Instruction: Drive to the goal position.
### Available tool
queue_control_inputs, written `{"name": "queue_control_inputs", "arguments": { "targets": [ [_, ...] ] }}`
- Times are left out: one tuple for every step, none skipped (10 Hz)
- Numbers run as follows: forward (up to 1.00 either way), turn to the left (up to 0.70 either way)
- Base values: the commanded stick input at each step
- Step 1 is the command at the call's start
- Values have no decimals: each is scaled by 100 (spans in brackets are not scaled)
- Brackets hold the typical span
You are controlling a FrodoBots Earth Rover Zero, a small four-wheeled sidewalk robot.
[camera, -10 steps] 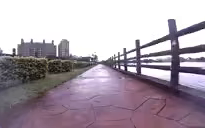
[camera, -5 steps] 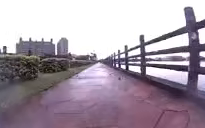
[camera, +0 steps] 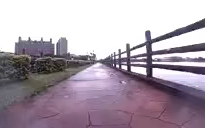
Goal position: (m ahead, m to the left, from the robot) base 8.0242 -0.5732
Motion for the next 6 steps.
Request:
{"name": "queue_control_inputs", "arguments": {
  "targets": [
    [100,-1],
    [100,-1],
    [100,-1],
    [100,-1],
    [100,-1],
    [100,-1]
  ]
}}
